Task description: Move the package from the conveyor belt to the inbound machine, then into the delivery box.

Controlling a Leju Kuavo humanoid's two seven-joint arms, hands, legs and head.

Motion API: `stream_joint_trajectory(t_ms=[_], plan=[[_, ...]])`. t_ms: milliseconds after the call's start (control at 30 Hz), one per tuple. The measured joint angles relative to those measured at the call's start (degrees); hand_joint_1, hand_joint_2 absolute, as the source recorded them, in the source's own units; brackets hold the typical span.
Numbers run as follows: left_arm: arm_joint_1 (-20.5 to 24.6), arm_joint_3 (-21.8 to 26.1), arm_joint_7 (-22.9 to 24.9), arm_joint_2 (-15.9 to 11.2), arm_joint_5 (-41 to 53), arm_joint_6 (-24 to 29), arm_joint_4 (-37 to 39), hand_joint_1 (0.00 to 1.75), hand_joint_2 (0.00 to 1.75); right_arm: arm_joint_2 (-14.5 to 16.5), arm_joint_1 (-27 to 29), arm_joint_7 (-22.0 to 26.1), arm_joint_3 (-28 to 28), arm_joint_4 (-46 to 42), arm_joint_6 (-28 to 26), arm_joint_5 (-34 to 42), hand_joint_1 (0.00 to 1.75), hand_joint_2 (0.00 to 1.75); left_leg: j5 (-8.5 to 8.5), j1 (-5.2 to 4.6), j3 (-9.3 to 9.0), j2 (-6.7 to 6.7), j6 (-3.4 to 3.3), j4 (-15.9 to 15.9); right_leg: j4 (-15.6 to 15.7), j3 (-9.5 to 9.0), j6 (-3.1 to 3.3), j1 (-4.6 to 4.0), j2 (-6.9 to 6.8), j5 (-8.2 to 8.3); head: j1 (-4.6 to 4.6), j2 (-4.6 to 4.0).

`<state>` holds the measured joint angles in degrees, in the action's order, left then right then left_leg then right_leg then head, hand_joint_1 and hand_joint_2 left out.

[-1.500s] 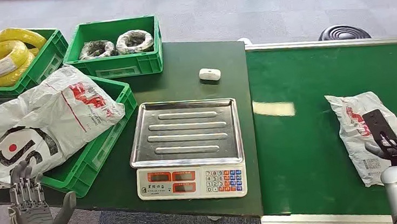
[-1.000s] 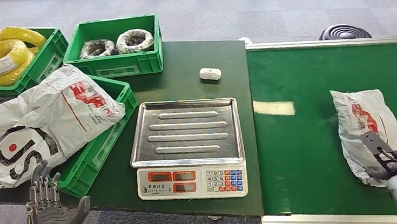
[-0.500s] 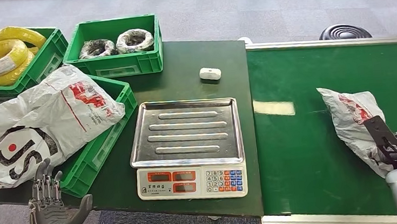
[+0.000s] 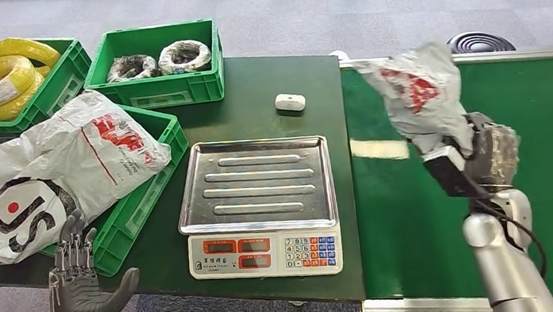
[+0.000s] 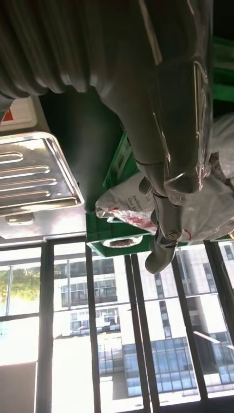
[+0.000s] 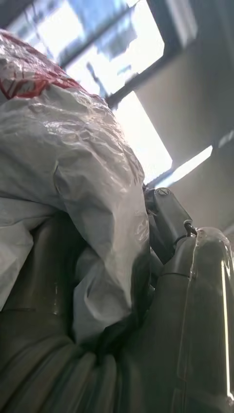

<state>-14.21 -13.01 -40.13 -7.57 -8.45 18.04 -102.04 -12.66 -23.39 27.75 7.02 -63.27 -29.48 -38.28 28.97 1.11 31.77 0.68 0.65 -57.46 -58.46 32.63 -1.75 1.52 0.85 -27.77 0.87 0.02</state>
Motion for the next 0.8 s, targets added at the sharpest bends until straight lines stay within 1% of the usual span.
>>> stream_joint_trajectory(t_ms=[67,167,233,300,333,367,433,467,500,600,700,800], plan=[[1.00,0.09,0.00,0.43,0.56,-0.66,0.40,0.00,1.75,1.85,0.22,-0.55,6.75,-4.60,-1.50,-5.08,1.75,1.75,-0.03,0.02,0.01,0.04,0.04,0.00,-0.01,-0.01,0.01,-0.02,-0.02,0.00,-0.01,0.00],[2.04,0.54,0.00,1.15,1.41,-1.17,0.89,0.00,1.75,4.01,0.04,-2.34,15.46,-8.85,-0.20,-10.91,1.75,1.75,-0.03,0.02,0.03,0.05,0.05,0.00,-0.02,-0.03,0.01,-0.02,-0.02,0.00,-0.02,0.00],[2.36,0.93,0.00,1.61,1.84,-1.15,1.07,0.00,1.75,5.20,-0.08,-3.22,19.85,-10.33,1.38,-12.62,1.75,1.75,-0.03,0.01,0.04,0.05,0.04,-0.01,0.00,-0.03,0.00,-0.01,-0.03,0.00,-0.02,0.00],[2.35,1.31,0.00,2.05,2.20,-0.97,1.11,0.00,1.75,6.18,-0.22,-3.70,22.83,-11.10,3.14,-12.83,1.75,1.75,-0.03,0.00,0.06,0.06,0.04,-0.01,0.02,-0.04,0.00,0.00,-0.03,0.00,-0.02,0.00],[2.30,1.49,0.00,2.26,2.34,-0.82,1.10,0.00,1.75,6.55,-0.33,-3.86,23.78,-11.25,4.16,-12.62,1.50,1.75,-0.03,0.00,0.07,0.07,0.04,-0.01,0.03,-0.04,0.00,0.00,-0.03,0.00,-0.03,0.00],[2.24,1.67,0.00,2.47,2.49,-0.68,1.10,0.00,1.75,6.86,-0.46,-4.03,24.44,-11.30,5.30,-12.26,1.14,1.75,-0.03,0.00,0.07,0.07,0.04,-0.02,0.04,-0.04,0.00,0.01,-0.03,0.00,-0.03,0.00],[2.05,2.10,0.00,2.91,2.81,-0.37,1.05,0.00,1.75,7.30,-0.73,-4.74,25.17,-11.24,7.99,-11.41,0.27,1.75,-0.02,-0.01,0.08,0.06,0.04,-0.02,0.05,-0.05,-0.01,0.02,-0.03,0.00,-0.03,0.00],[1.95,2.33,0.00,3.13,3.01,-0.22,1.01,0.00,1.75,7.48,-0.92,-5.29,25.38,-11.08,9.50,-11.05,0.08,1.75,-0.02,-0.01,0.07,0.06,0.03,-0.02,0.06,-0.04,-0.01,0.02,-0.03,0.00,-0.03,0.00],[1.86,2.57,0.00,3.34,3.25,-0.07,0.93,0.00,1.75,7.64,-1.14,-5.86,25.49,-10.80,10.85,-10.81,0.00,1.75,-0.02,-0.01,0.07,0.06,0.04,-0.02,0.06,-0.04,-0.01,0.02,-0.03,0.01,-0.03,0.00],[1.53,3.26,0.01,3.94,4.26,0.26,0.60,0.00,1.75,7.93,-2.16,-6.80,25.44,-8.63,13.19,-10.23,0.00,1.75,-0.03,-0.01,0.05,0.07,0.04,-0.02,0.06,-0.04,0.00,0.01,-0.03,0.01,-0.02,0.00],[1.44,3.84,0.09,4.39,5.50,-0.02,0.45,0.00,1.75,8.00,-3.50,-6.39,24.65,-5.19,13.41,-8.72,0.00,1.75,-0.03,0.00,0.01,0.06,0.04,-0.02,0.05,-0.04,0.01,0.01,-0.03,0.01,-0.02,0.00],[2.04,3.61,0.89,4.46,6.79,-2.06,0.46,0.00,1.75,7.97,-4.37,-4.98,23.63,-2.31,12.97,-6.29,0.00,1.75,-0.03,0.00,-0.02,0.08,0.04,-0.03,0.06,-0.05,0.01,0.01,-0.04,0.02,-0.02,0.00]])
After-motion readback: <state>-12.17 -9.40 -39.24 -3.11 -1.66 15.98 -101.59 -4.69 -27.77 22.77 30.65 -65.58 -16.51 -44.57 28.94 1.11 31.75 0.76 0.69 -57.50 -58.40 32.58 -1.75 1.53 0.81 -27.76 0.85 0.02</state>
